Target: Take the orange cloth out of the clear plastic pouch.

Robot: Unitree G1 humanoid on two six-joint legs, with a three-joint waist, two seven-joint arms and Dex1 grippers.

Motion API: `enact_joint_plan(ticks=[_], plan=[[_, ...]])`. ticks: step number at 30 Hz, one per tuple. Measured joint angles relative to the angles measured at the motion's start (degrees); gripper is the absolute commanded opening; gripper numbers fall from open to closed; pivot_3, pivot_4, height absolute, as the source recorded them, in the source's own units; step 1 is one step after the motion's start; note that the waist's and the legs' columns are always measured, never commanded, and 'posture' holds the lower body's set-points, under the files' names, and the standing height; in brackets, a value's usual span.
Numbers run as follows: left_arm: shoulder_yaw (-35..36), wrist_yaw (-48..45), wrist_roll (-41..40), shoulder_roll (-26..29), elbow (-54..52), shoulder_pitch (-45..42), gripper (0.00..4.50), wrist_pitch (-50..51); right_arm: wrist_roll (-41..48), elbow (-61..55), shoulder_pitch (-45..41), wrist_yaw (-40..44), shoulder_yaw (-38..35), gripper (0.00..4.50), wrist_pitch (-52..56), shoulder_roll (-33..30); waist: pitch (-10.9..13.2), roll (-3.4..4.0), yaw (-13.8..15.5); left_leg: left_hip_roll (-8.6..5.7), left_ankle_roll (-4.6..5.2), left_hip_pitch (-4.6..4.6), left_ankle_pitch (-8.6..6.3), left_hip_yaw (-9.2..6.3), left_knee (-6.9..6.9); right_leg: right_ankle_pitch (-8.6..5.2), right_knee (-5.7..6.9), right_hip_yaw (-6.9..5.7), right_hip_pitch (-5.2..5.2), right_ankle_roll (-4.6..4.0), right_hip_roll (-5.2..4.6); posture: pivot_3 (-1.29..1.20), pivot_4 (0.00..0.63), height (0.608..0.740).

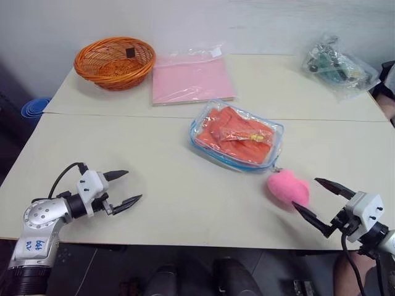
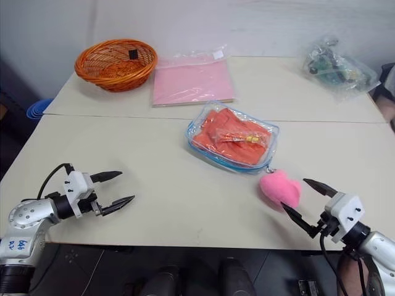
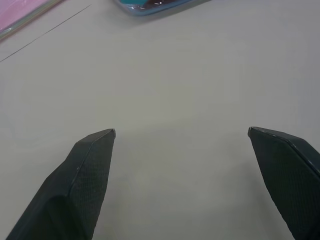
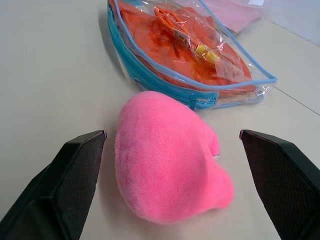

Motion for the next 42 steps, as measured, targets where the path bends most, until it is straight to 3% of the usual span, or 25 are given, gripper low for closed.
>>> enact_joint_plan(ticks=[34, 38, 42], plan=[[0.0, -6.5, -5.0, 0.0, 0.1, -1.7, 4.47, 6.4, -0.6, 0.8, -3.3, -0.6, 1.2, 4.5, -1.1, 2.1, 0.0, 0.0, 0.0, 0.0, -0.02, 0.01, 0.01, 0.0, 0.03, 0.0, 0.05, -0.02, 0.0, 0.0, 0.0, 0.0, 0.15, 0.74], [0.3, -7.5, -8.0, 0.2, -0.7, -4.5, 4.47, 10.0, 0.2, -0.1, -9.6, -2.5, 3.4, 4.5, 3.4, 1.9, 0.0, 0.0, -0.3, 0.0, -0.07, 0.01, 0.05, 0.0, 0.07, 0.0, 0.14, 0.0, -0.03, 0.0, 0.0, 0.0, 0.15, 0.74], [-0.4, -8.0, -14.5, 0.1, -7.0, -9.0, 4.47, 19.1, -0.1, -1.2, -27.2, -5.5, 10.1, 4.5, 16.5, -2.2, 0.0, 0.07, -0.4, 0.01, -0.16, 0.01, 0.12, -0.03, 0.15, 0.0, 0.29, -0.06, -0.1, -0.01, 0.0, 0.0, 0.15, 0.74]])
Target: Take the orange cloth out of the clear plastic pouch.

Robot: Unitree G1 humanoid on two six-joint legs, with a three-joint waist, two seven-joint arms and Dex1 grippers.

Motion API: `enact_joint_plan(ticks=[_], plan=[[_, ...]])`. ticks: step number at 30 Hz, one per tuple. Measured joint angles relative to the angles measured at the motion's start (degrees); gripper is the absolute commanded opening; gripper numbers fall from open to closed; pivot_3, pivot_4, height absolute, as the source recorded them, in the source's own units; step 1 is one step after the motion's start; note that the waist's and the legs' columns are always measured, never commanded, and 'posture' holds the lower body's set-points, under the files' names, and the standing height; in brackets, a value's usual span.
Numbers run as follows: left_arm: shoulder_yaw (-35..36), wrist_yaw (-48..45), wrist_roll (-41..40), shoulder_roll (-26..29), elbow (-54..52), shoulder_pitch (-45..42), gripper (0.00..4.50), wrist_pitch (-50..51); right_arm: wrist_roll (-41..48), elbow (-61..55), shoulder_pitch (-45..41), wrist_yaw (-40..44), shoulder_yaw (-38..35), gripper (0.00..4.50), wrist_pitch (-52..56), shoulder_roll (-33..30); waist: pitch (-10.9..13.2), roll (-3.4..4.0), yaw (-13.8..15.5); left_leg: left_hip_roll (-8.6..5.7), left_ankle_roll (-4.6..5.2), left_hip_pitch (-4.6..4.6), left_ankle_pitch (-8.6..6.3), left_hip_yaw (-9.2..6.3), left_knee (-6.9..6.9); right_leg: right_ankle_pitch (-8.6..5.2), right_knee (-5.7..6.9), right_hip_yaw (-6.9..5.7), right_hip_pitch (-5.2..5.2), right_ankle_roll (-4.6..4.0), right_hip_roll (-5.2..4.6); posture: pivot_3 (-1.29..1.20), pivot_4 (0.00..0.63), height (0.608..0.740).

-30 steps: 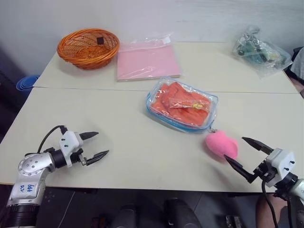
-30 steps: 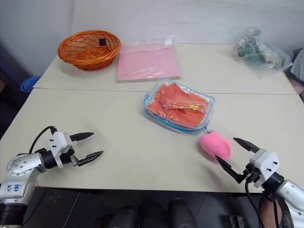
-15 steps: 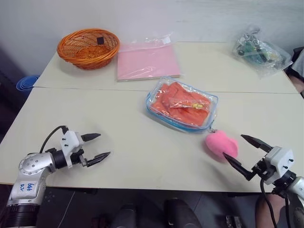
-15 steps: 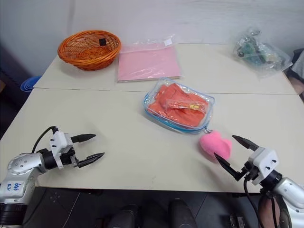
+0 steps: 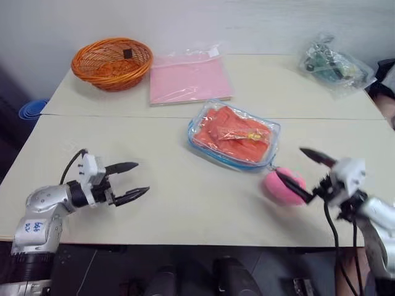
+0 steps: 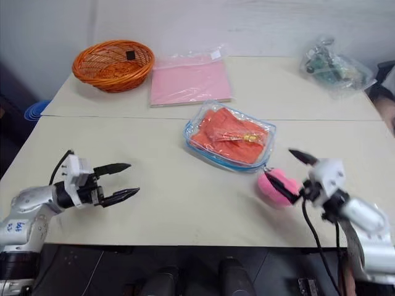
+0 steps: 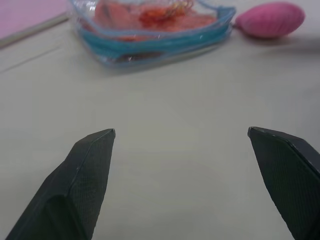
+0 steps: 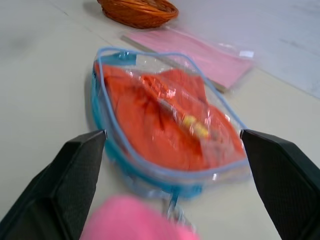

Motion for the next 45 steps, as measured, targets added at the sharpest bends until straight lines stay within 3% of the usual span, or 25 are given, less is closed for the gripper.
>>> enact_joint_plan(ticks=[4, 9, 12, 19, 23, 24, 27, 31, 34, 36, 39, 45], plan=[[-2.2, 0.8, -3.7, -1.9, -3.9, -5.0, 4.47, 5.8, -3.2, 8.6, -16.7, 1.4, 8.1, 4.5, 7.2, -0.7, 0.0, 0.0, 0.3, 0.0, -0.29, -0.07, 0.18, -0.04, -0.03, 0.01, -0.05, -0.07, -0.06, -0.01, 0.01, 0.0, 0.15, 0.74], [-3.7, 1.7, -4.0, -3.7, -3.7, -7.1, 4.47, 7.9, -11.3, 29.6, -31.6, 5.7, 18.9, 4.5, 12.0, 0.3, 0.0, 0.0, 0.2, -0.02, -0.21, -0.5, 0.14, 0.05, 0.06, 0.02, -0.07, -0.05, -0.46, 0.01, 0.0, 0.0, 0.15, 0.74], [-3.7, 1.9, -4.0, -4.1, -3.1, -7.2, 4.5, 7.8, -14.3, 38.6, -36.7, 8.3, 21.9, 3.85, 10.2, 2.2, 0.0, 0.0, 0.1, -0.02, -0.24, -1.2, 0.16, 0.08, 0.22, 0.03, 0.17, -0.07, -1.16, 0.04, 0.0, 0.0, 0.15, 0.74], [-4.2, 2.0, -3.5, -6.0, -2.9, -7.1, 4.5, 7.1, -18.6, 60.0, -46.6, 8.5, 21.9, 1.42, -2.2, 9.0, 0.0, -0.01, -1.2, -0.01, -0.25, -1.21, 0.16, 0.13, 0.69, 0.03, 0.3, -0.07, -1.13, 0.04, 0.0, 0.0, 0.15, 0.74], [-4.6, 2.0, -3.0, -6.6, -2.9, -7.2, 4.5, 6.5, -17.7, 61.3, -46.7, 9.5, 19.2, 0.12, -3.4, 8.6, 0.0, -0.01, -1.1, -0.01, -0.24, -1.21, 0.16, 0.11, 0.91, 0.03, 0.51, -0.06, -1.1, 0.04, -0.01, 0.0, 0.15, 0.74], [-4.8, 2.0, -2.9, -6.8, -2.9, -7.2, 4.5, 6.4, -16.8, 59.5, -46.0, 10.2, 17.9, 0.03, -2.8, 7.6, 0.0, 0.0, -0.9, -0.01, -0.24, -1.22, 0.15, 0.1, 0.93, 0.03, 0.55, -0.06, -1.1, 0.04, -0.01, 0.0, 0.15, 0.74], [-5.6, 2.1, -2.7, -7.3, -3.0, -7.2, 4.5, 5.9, -12.1, 48.7, -40.2, 12.5, 12.2, 0.03, 2.0, 1.7, 0.0, 0.0, 0.2, -0.01, -0.25, -1.25, 0.14, 0.05, 0.91, 0.03, 0.54, -0.09, -1.11, 0.04, -0.01, 0.0, 0.15, 0.74], [-5.8, 2.6, -2.0, -7.7, -2.9, -6.4, 4.5, 5.1, -4.6, 30.1, -22.1, 13.6, -1.5, 0.03, 14.5, -11.8, 0.0, 0.02, 2.2, -0.02, -0.21, -1.39, 0.09, -0.13, 0.84, 0.03, 0.31, -0.2, -1.09, 0.04, -0.01, 0.0, 0.15, 0.74], [-5.7, 2.8, -0.8, -7.5, -2.6, -5.4, 4.5, 4.1, -7.1, 27.3, -6.1, 12.3, -9.3, 0.03, 18.0, -20.1, 0.0, 0.01, 2.6, -0.02, -0.1, -1.3, 0.02, -0.04, 0.88, 0.04, 0.06, -0.14, -0.88, 0.05, 0.0, 0.0, 0.15, 0.74], [-5.7, 2.9, -0.4, -7.4, -2.4, -5.1, 4.5, 3.8, -8.4, 27.3, 0.0, 11.0, -12.4, 0.03, 18.3, -20.7, 0.0, 0.0, 2.3, -0.02, -0.02, -1.21, 0.0, 0.2, 0.88, 0.05, 0.07, 0.05, -0.86, 0.06, 0.01, 0.0, 0.15, 0.74], [-5.9, 2.8, 0.1, -7.3, -2.4, -5.1, 4.5, 3.3, -9.7, 28.4, 8.9, 10.3, -15.5, 0.68, 16.2, -20.6, 0.0, 0.02, 1.2, -0.02, 0.21, -0.96, -0.08, 0.43, 0.85, 0.06, 0.18, 0.21, -0.78, 0.08, 0.04, 0.0, 0.15, 0.74], [-6.0, 1.3, 1.0, -6.0, -1.4, -5.1, 4.5, 2.5, -9.4, 30.3, 11.7, 7.1, -21.9, 2.69, 9.5, -18.5, 0.0, 0.03, 0.0, 0.0, 0.2, -0.78, -0.05, 0.45, 0.84, 0.06, 0.52, 0.25, -0.8, 0.08, 0.1, 0.0, 0.15, 0.74]])
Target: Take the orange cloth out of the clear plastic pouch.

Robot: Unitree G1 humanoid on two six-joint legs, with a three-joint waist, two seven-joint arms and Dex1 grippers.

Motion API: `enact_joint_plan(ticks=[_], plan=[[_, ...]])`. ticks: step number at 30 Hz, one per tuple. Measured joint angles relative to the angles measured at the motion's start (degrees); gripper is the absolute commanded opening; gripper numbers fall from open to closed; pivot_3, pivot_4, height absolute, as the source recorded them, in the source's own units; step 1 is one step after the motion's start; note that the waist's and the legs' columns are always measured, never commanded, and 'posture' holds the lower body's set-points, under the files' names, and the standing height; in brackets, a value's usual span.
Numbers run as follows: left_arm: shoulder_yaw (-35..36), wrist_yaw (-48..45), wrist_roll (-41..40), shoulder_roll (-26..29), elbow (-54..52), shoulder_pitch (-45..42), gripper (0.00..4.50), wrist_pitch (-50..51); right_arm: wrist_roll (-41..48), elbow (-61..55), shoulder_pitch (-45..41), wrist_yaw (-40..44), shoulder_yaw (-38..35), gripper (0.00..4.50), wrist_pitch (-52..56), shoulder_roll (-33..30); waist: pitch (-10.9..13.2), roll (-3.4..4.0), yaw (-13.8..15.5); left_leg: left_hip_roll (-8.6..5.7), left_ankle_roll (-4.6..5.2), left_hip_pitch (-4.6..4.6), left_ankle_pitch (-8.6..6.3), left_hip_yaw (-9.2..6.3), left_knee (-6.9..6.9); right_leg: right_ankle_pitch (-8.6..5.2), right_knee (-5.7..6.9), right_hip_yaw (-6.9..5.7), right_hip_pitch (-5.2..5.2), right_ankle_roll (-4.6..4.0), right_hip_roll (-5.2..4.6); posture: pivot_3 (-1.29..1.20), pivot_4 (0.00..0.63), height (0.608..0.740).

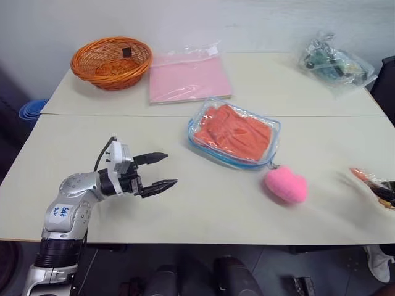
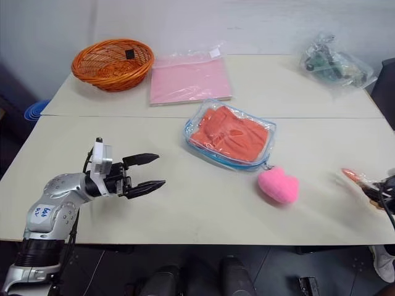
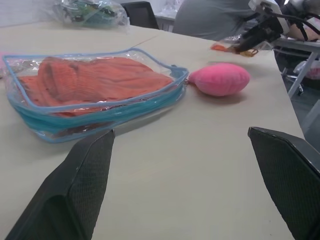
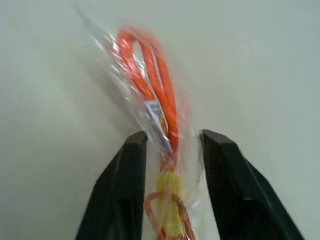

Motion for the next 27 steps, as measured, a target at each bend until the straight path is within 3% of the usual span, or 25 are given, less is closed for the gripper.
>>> enact_joint_plan(ticks=[5, 6, 11, 14, 17, 21, 27], plan=[[0.4, -1.8, 2.2, 3.1, 6.0, -1.4, 4.5, -1.8, 5.4, -6.6, 8.7, 7.6, -9.2, 4.34, -5.4, 1.2, 0.0, 0.01, 0.8, -0.01, 0.01, -0.09, -0.01, -0.11, -0.01, 0.0, -0.11, -0.08, 0.01, 0.01, -0.02, 0.0, 0.15, 0.74], [0.6, -2.0, 2.8, 3.6, 7.6, -2.0, 4.5, -2.8, 7.1, -8.8, 10.6, 9.5, -11.1, 4.48, -5.8, 2.2, 0.0, 0.0, 1.0, -0.01, 0.02, -0.09, -0.01, -0.13, -0.01, 0.01, -0.15, -0.1, 0.04, 0.01, -0.02, 0.0, 0.15, 0.74], [0.1, -2.0, 10.6, 5.3, 18.3, -7.0, 4.5, -14.4, 16.6, -26.7, 18.4, 13.0, -16.6, 4.48, -5.8, 12.1, 0.0, -0.01, 1.8, -0.01, 0.01, -0.09, -0.01, -0.18, -0.04, 0.03, -0.28, -0.14, 0.08, 0.06, -0.04, 0.0, 0.15, 0.74], [-1.8, -1.6, 16.8, 6.0, 23.8, -10.8, 4.5, -24.3, 19.9, -40.3, 22.2, 12.5, -12.2, 4.48, -6.5, 19.0, 0.0, -0.01, 1.9, 0.0, -0.17, -0.09, 0.06, -0.21, -0.03, 0.03, -0.25, -0.17, 0.08, 0.06, -0.03, 0.0, 0.15, 0.74], [-5.2, -5.1, 19.2, 5.1, 27.9, -14.8, 4.5, -31.0, 17.7, -49.4, 24.7, 10.5, -3.8, 4.48, -11.5, 26.4, 0.0, 0.01, 1.9, -0.06, -0.2, -0.13, 0.06, -0.13, 0.01, 0.06, -0.23, -0.13, 0.05, 0.1, -0.11, 0.0, 0.15, 0.74], [-9.5, -9.0, 20.2, -1.4, 34.8, -23.8, 4.5, -33.9, 13.7, -50.9, 26.6, 7.1, 2.0, 4.48, -17.0, 32.3, 0.0, -0.13, 3.0, -0.14, -0.13, -0.25, 0.04, -0.15, 0.17, 0.12, -0.31, -0.18, 0.05, 0.22, -0.15, 0.0, 0.15, 0.74], [-15.1, -6.0, 27.5, -13.3, 53.1, -41.4, 4.5, -40.1, 13.7, -50.8, 27.3, 3.0, 3.6, 4.48, -17.1, 32.7, 0.0, -0.22, 3.4, -0.22, -0.06, -0.27, 0.04, -0.08, 0.19, 0.16, -0.35, -0.15, 0.03, 0.31, -0.11, 0.0, 0.15, 0.74]])
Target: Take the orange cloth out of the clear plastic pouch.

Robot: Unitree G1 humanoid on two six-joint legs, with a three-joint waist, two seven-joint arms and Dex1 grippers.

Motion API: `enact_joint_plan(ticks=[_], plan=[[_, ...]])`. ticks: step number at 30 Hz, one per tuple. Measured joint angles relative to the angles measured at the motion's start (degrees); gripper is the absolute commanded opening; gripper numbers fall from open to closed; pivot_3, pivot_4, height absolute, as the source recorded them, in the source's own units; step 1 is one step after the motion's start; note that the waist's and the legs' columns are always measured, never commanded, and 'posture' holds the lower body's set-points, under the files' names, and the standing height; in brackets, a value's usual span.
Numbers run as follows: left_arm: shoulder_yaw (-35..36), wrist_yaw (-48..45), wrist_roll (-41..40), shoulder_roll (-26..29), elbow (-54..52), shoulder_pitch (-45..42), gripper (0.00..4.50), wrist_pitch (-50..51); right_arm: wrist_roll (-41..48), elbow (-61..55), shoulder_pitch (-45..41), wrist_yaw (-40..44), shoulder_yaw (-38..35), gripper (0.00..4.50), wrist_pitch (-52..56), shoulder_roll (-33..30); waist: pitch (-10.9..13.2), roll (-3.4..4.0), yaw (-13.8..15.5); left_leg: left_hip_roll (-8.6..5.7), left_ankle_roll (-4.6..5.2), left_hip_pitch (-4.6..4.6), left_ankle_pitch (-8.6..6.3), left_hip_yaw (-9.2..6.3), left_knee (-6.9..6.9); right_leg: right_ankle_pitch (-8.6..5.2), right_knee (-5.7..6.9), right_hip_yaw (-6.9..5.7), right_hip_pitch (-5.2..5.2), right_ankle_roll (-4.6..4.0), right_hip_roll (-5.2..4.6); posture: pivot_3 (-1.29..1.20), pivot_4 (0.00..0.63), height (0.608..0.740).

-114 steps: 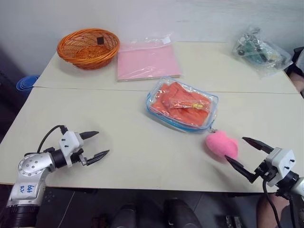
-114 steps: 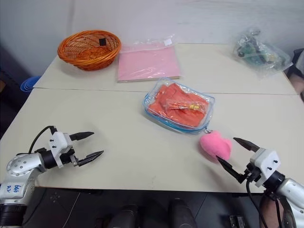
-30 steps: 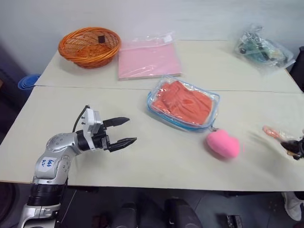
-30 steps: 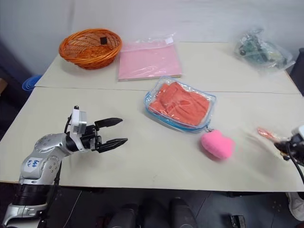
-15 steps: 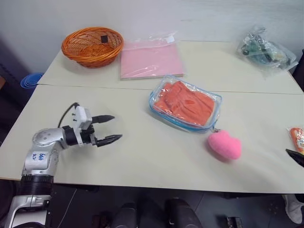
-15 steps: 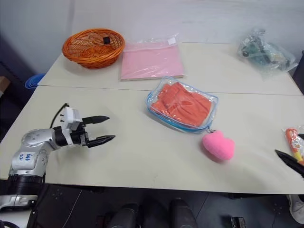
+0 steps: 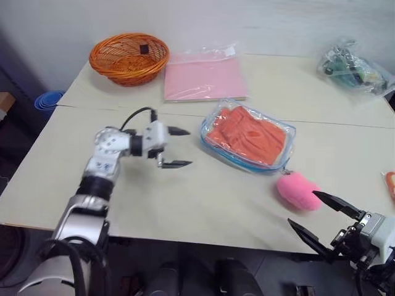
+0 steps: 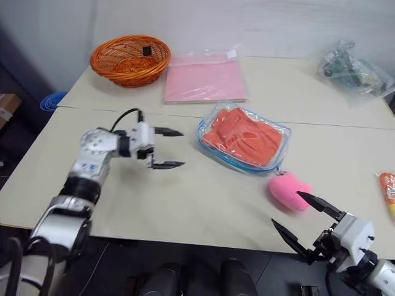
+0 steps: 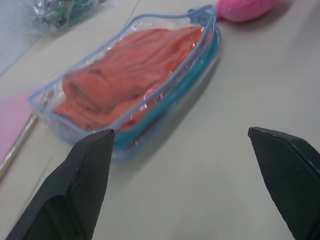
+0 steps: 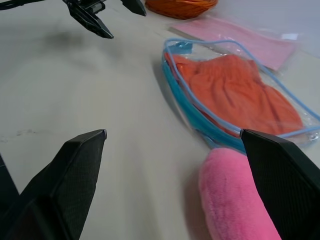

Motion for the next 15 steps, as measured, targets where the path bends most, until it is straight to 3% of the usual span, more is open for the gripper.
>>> enact_joint_plan(ticks=[4, 5, 9, 15], plan=[[-4.3, 4.7, 7.0, -4.1, 10.6, -6.3, 4.5, -5.2, 0.0, 0.1, 0.1, -1.5, 0.0, 4.48, -0.1, -0.4, 0.0, -0.02, -0.9, 0.05, -0.01, 0.02, 0.0, 0.13, -0.08, 0.0, 0.14, 0.15, -0.18, 0.0, 0.11, 0.0, 0.15, 0.74], [-5.5, 5.7, 9.0, -4.2, 12.6, -7.1, 4.31, -5.9, 0.0, 0.1, 0.1, -1.9, 0.0, 4.5, -0.1, -0.4, 0.0, -0.03, -1.1, 0.06, -0.03, 0.03, 0.02, 0.12, -0.09, 0.0, 0.19, 0.15, -0.19, 0.0, 0.12, 0.0, 0.15, 0.74], [-9.1, 13.3, 16.2, -5.8, 20.2, -9.2, 3.33, -7.9, 0.0, 0.1, 0.9, -3.6, -0.4, 4.5, -1.1, -0.4, 0.0, -0.07, -1.1, 0.06, -0.03, 0.03, 0.03, 0.09, -0.06, 0.0, 0.26, 0.15, -0.18, 0.0, 0.09, 0.0, 0.15, 0.74], [-9.0, 22.2, 18.9, -7.5, 22.0, -10.2, 1.55, -8.8, 0.0, 0.1, 2.7, -5.5, -0.7, 4.5, -2.7, -0.3, 0.0, -0.08, -0.5, 0.05, -0.04, 0.02, 0.03, 0.11, -0.05, 0.0, 0.25, 0.18, -0.2, 0.0, 0.06, 0.0, 0.15, 0.74]])
